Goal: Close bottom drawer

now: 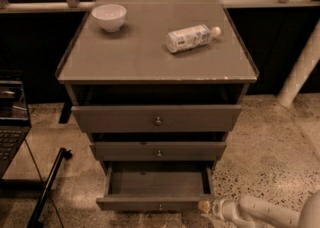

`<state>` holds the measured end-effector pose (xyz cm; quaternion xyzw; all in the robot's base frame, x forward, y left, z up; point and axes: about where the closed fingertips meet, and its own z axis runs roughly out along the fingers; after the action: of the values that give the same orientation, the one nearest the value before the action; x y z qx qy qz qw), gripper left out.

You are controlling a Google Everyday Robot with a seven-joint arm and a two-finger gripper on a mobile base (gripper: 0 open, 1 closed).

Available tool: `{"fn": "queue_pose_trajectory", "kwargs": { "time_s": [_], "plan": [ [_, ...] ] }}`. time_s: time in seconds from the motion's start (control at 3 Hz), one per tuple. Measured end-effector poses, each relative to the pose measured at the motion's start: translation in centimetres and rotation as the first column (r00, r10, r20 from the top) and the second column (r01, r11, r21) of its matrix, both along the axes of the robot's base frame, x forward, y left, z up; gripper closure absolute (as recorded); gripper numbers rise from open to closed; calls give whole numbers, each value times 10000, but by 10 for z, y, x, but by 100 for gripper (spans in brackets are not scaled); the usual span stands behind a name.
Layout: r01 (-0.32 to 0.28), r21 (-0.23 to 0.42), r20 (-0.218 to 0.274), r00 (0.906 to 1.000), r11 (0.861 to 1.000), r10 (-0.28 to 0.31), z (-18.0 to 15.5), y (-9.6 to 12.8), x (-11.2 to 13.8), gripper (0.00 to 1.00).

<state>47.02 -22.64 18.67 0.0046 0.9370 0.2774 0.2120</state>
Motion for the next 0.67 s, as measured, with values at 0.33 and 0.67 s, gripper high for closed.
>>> {"fn": "queue_pose_trajectory", "kwargs": {
  "time_s": [0.33, 0.67],
  "plan": [
    [3, -3, 3, 10000, 10000, -3, 0, 0, -1, 100],
    [204, -266, 249, 9995, 9994, -197, 6, 1, 22, 100]
  ]
}}
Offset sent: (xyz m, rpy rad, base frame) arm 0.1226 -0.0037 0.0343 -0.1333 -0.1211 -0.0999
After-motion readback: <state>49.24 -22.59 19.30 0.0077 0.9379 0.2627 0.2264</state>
